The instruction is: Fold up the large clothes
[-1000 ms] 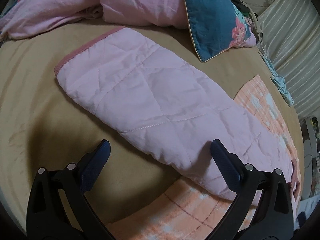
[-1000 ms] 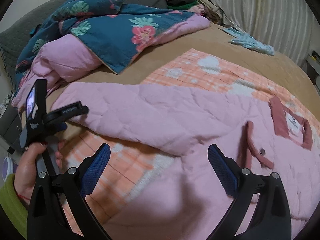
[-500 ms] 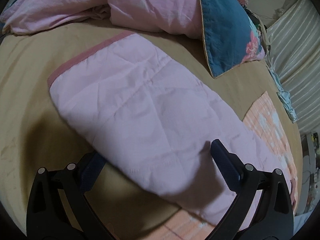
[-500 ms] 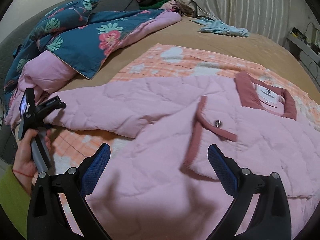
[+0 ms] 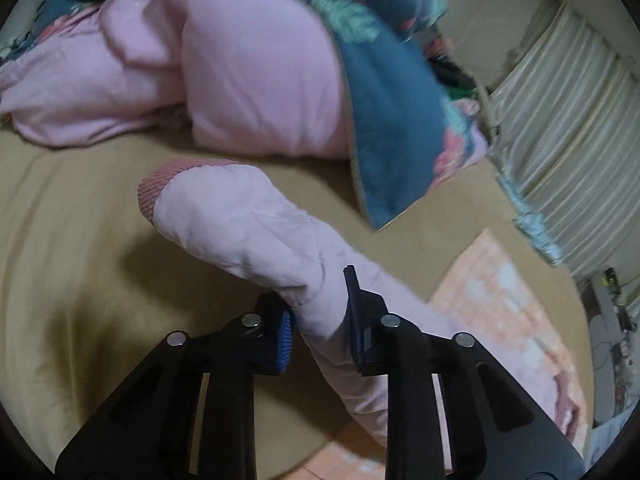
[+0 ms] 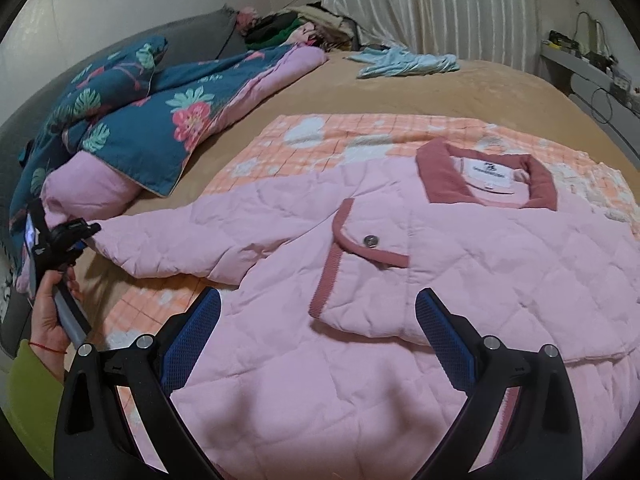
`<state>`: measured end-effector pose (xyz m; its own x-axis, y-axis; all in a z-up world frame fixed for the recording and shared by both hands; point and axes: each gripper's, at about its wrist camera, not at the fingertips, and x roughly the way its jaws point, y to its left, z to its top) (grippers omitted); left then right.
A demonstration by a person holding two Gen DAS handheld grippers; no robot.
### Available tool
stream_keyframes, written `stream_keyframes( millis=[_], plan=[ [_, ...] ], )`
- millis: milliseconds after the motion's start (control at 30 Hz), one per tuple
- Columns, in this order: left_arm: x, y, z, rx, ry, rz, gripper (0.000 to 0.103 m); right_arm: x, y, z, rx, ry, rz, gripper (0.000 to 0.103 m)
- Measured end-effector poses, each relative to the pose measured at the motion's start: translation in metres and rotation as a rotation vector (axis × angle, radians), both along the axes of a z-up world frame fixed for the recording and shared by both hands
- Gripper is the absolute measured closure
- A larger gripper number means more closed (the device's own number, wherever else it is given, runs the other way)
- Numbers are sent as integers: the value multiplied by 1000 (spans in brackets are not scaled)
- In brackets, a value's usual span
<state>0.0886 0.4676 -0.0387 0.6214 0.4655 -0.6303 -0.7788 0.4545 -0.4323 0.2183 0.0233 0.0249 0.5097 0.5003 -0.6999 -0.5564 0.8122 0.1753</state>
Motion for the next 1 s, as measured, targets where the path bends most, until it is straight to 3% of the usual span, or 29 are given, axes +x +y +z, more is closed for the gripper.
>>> stream_keyframes(
  millis=[367, 800, 1000],
  plan=[
    [-9, -59, 76, 149, -163, -124, 92, -16, -51, 19, 35, -40, -74, 6],
    [-20, -117, 132, 210, -316, -229, 92, -31, -84, 35, 59, -73, -111, 6],
    [-14, -153, 159, 256, -325, -291, 92, -39, -104, 49, 62, -108, -129, 6]
  ],
)
